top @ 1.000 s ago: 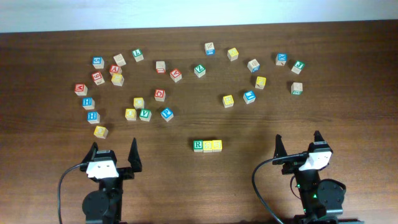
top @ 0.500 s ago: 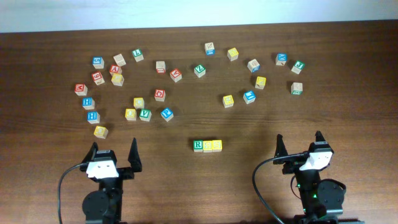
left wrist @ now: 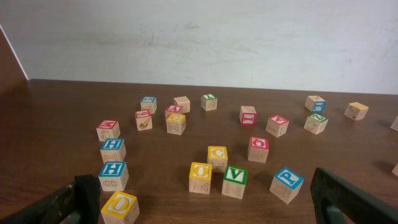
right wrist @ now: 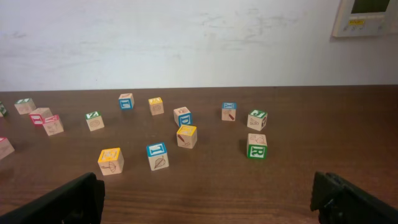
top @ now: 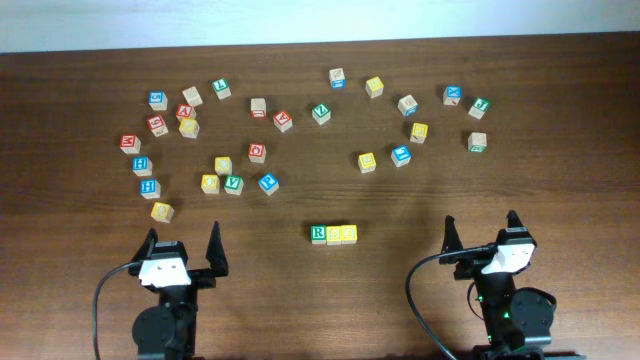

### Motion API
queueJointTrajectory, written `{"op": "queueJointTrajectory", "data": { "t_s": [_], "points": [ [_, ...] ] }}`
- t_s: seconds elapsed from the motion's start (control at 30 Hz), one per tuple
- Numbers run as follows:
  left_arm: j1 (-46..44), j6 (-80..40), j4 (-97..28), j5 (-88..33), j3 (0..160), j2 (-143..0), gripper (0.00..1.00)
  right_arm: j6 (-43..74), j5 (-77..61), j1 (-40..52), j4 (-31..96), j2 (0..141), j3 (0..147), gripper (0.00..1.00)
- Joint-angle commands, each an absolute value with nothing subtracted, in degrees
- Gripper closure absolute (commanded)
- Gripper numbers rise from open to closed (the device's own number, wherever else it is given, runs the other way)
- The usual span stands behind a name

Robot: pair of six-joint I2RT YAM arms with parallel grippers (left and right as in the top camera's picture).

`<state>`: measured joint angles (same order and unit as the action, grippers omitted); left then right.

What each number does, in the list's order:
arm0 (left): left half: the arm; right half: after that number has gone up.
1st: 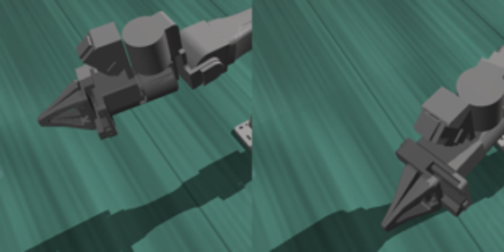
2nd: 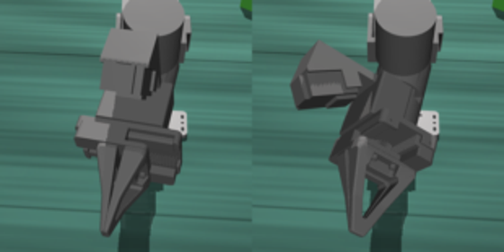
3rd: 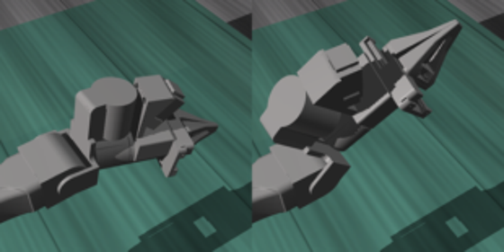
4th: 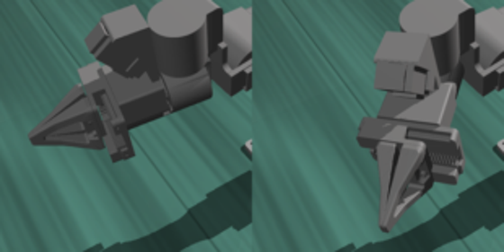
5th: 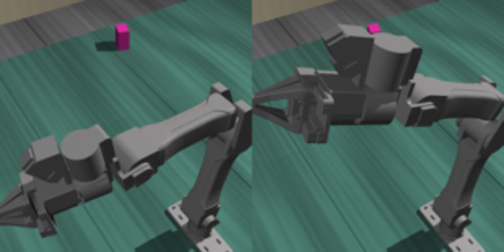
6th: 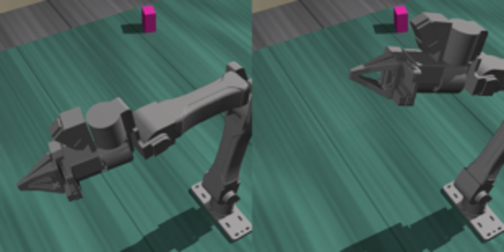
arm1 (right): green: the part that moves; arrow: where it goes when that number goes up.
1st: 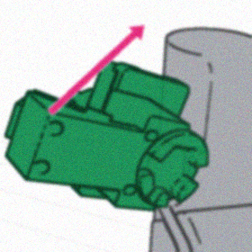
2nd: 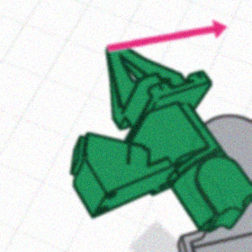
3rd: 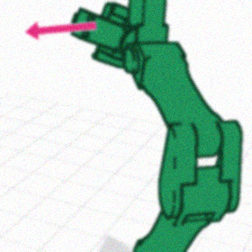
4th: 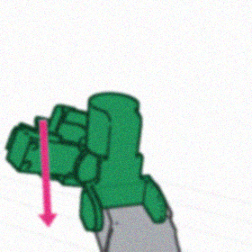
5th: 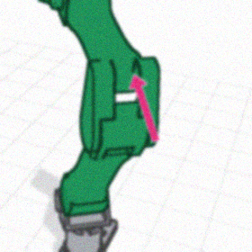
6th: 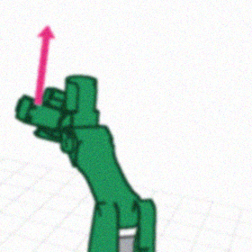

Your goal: Spell out RSS

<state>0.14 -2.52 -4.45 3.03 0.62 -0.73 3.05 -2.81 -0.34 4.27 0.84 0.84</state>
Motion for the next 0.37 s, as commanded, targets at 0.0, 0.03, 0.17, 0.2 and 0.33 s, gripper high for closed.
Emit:
{"op": "queueJointTrajectory", "data": {
  "t_s": [0.0,0.03,0.17,0.2,0.33],
  "points": [
    [0.6,-1.2,-4.8,2.4,0.6,-0.3,0.01,3.3,-2.1,-0.7,4.4,0.2,0.3,0.02],
    [0.6,-1.2,-4.8,2.4,0.6,-0.3,0.01,3.3,-2.1,-0.7,4.4,0.2,0.3,0.02],
    [0.6,-1.2,-4.8,2.4,0.6,-0.3,0.01,3.3,-2.1,-0.7,4.4,0.2,0.3,0.02],
    [0.6,-1.2,-4.8,2.4,0.6,-0.3,0.01,3.3,-2.1,-0.7,4.4,0.2,0.3,0.02],
    [0.6,-1.2,-4.8,2.4,0.6,-0.3,0.01,3.3,-2.1,-0.7,4.4,0.2,0.3,0.02]
  ]
}}
